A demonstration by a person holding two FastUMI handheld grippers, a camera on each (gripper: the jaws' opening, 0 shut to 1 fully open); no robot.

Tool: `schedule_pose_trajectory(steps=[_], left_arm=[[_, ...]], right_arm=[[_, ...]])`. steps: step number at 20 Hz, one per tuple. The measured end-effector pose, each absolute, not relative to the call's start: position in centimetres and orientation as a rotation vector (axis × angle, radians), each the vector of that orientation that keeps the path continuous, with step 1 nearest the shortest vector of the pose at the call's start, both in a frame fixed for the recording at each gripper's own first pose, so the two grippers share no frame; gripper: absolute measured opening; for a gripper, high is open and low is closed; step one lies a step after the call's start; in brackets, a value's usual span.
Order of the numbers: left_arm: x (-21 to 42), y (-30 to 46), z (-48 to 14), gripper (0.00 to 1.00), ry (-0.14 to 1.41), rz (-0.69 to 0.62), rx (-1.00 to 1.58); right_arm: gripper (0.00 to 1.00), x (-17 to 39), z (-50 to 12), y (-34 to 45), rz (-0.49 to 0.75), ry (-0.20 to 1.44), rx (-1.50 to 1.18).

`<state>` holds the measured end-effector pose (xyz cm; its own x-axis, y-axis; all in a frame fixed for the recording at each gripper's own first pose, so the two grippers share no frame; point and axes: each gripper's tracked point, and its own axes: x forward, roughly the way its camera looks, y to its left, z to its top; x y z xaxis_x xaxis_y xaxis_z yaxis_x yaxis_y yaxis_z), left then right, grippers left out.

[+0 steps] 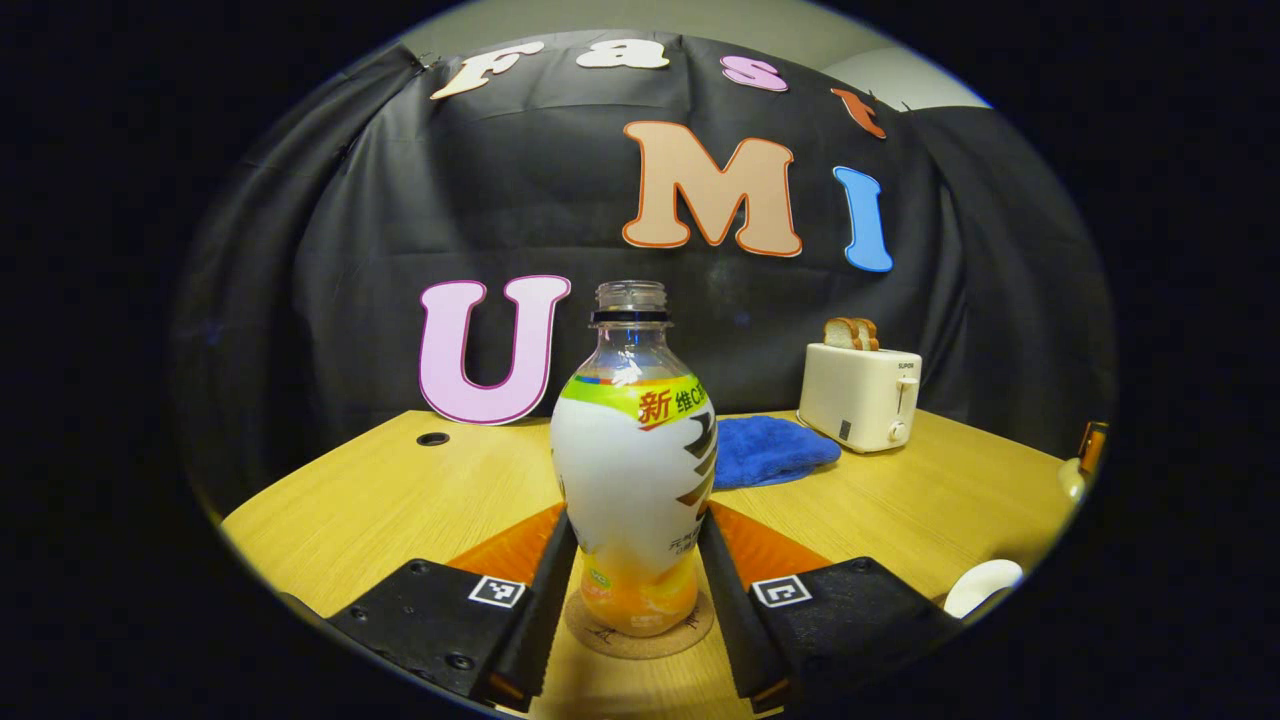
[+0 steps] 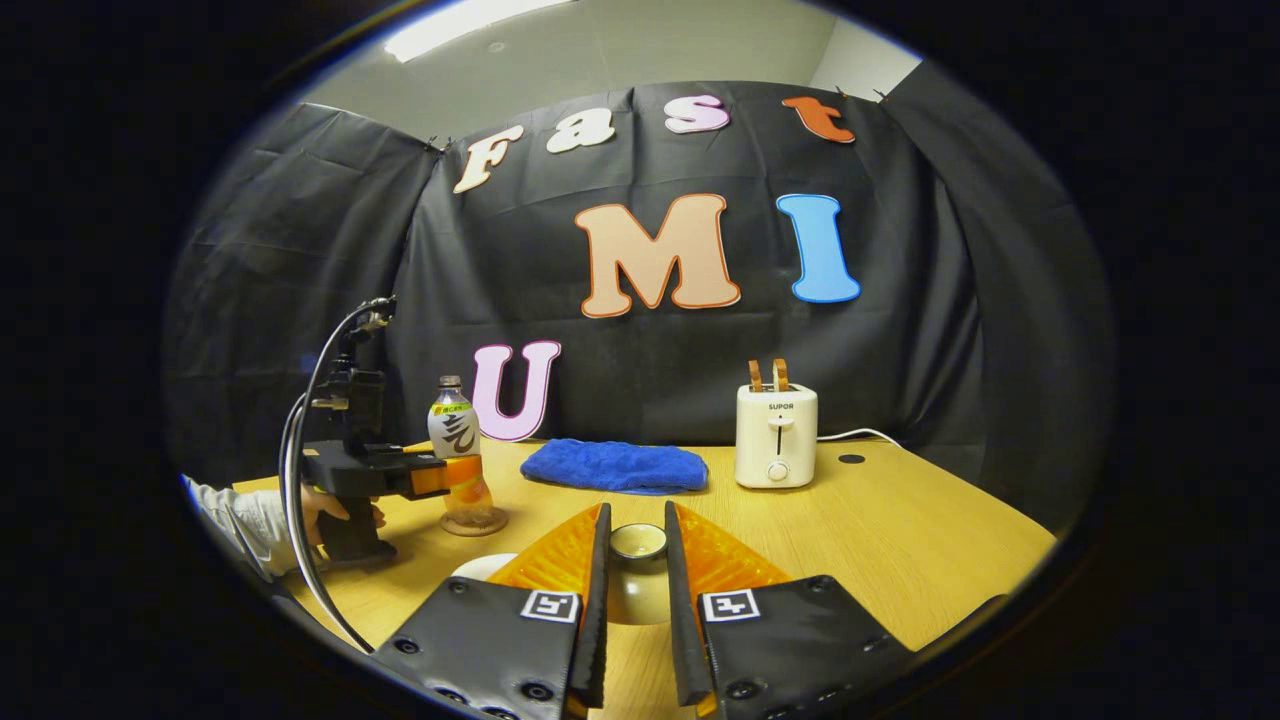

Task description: Open the teacup lid with one hand, grasp the water bottle and pour water into the teacup with the other hand; after pouring, place the water bottle on the coaster and then close the teacup lid.

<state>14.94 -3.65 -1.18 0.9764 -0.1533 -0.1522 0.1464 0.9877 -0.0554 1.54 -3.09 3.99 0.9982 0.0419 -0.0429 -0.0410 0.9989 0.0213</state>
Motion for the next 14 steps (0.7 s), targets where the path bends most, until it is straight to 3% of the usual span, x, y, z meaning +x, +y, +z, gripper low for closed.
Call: schedule_pose_trajectory(steps=[10, 14], left_arm=[[13.5, -4.0, -2.0, 0.89, 0.167, -0.147, 0.042], [11.3, -2.7, -1.2, 0.93, 0.122, -0.114, 0.037]], right_arm=[[0.3, 1.6, 3.6, -1.7, 0.076, 0.054, 0.028], [0.3, 1.4, 3.7, 0.4, 0.123, 0.044, 0.056]])
